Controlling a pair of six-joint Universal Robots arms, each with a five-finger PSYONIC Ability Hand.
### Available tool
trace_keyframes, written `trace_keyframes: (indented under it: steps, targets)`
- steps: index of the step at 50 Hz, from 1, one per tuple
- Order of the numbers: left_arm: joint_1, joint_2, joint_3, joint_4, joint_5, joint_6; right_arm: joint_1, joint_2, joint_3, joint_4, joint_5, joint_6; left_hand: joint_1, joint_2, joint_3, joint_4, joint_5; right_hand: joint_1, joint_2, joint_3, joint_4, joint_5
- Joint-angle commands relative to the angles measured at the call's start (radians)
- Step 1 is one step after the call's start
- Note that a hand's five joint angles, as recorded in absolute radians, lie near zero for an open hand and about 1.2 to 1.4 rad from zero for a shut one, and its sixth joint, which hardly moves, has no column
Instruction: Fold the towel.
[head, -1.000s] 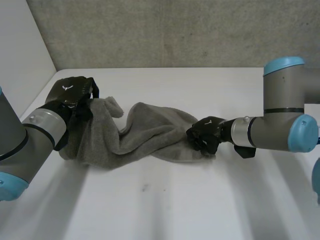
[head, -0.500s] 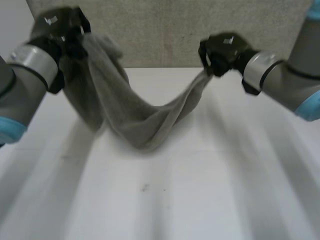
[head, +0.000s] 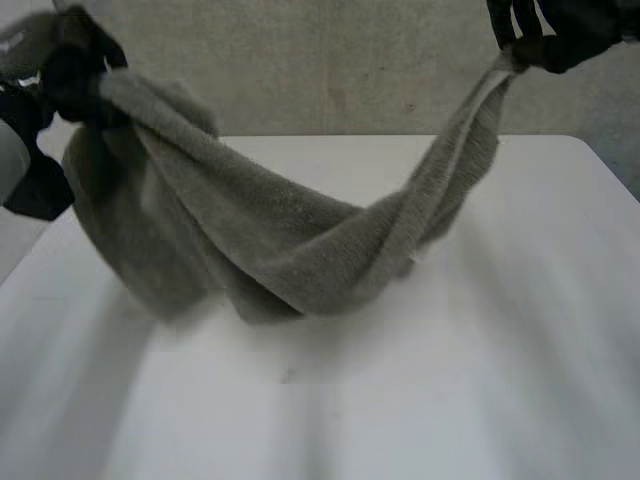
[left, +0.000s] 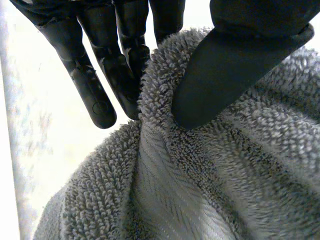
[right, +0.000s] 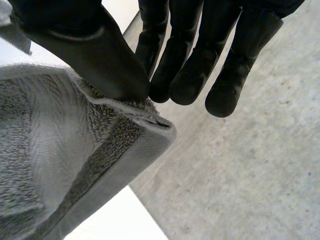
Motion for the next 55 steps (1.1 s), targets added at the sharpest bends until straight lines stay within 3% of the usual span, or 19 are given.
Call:
trace_keyframes:
  steps: [1, 7, 14, 16, 21, 26, 31, 39, 46, 48, 55]
  targets:
    - [0.020, -0.260, -0.027, 0.006, 0.002, 0.011, -0.019, 0.150, 0.063, 0.119, -0.043, -0.198, 0.215, 0.181, 0.180, 0.178, 0.205, 0.074, 0.066, 0.058, 0.056, 0.052]
    - [0.014, -0.475, 0.044, 0.011, -0.001, 0.016, 0.056, 0.371, 0.007, 0.145, 0.092, -0.336, 0.215, 0.181, 0.180, 0.178, 0.205, 0.074, 0.066, 0.058, 0.056, 0.052]
    - [0.011, -0.541, 0.240, 0.051, 0.001, 0.010, 0.122, 0.554, -0.245, 0.078, 0.198, -0.293, 0.215, 0.181, 0.180, 0.178, 0.205, 0.074, 0.066, 0.058, 0.056, 0.052]
    - [0.009, -0.530, 0.298, 0.061, 0.001, 0.007, 0.123, 0.574, -0.323, 0.038, 0.209, -0.238, 0.215, 0.181, 0.180, 0.178, 0.205, 0.074, 0.066, 0.058, 0.056, 0.052]
    - [0.006, -0.429, 0.495, 0.090, -0.009, -0.031, 0.122, 0.528, -0.519, -0.132, 0.255, 0.076, 0.215, 0.181, 0.180, 0.178, 0.205, 0.074, 0.066, 0.058, 0.056, 0.052]
    - [0.017, -0.371, 0.520, 0.103, -0.009, -0.113, 0.120, 0.445, -0.494, -0.191, 0.257, 0.170, 0.215, 0.181, 0.180, 0.178, 0.205, 0.074, 0.066, 0.058, 0.056, 0.052]
    - [0.017, -0.360, 0.440, 0.092, -0.001, -0.136, 0.119, 0.421, -0.403, -0.169, 0.246, 0.133, 0.215, 0.181, 0.180, 0.178, 0.205, 0.074, 0.066, 0.058, 0.056, 0.052]
    - [0.017, -0.372, 0.193, 0.117, 0.002, -0.120, 0.120, 0.424, -0.181, -0.082, 0.214, -0.100, 0.215, 0.181, 0.180, 0.178, 0.205, 0.074, 0.066, 0.058, 0.056, 0.052]
    - [0.015, -0.441, 0.037, 0.149, -0.002, 0.038, 0.120, 0.482, -0.004, 0.024, 0.175, -0.296, 0.215, 0.181, 0.180, 0.178, 0.205, 0.074, 0.066, 0.058, 0.056, 0.052]
    - [0.012, -0.446, 0.005, 0.167, -0.004, 0.080, 0.122, 0.499, 0.038, 0.047, 0.172, -0.335, 0.215, 0.181, 0.180, 0.178, 0.205, -0.559, -0.566, -0.575, -0.576, -0.581]
    - [0.000, -0.406, 0.008, 0.176, -0.010, 0.088, 0.123, 0.497, 0.075, 0.013, 0.163, -0.277, 0.215, 0.181, 0.180, 0.178, 0.205, -1.038, -1.045, -1.054, -1.055, -1.060]
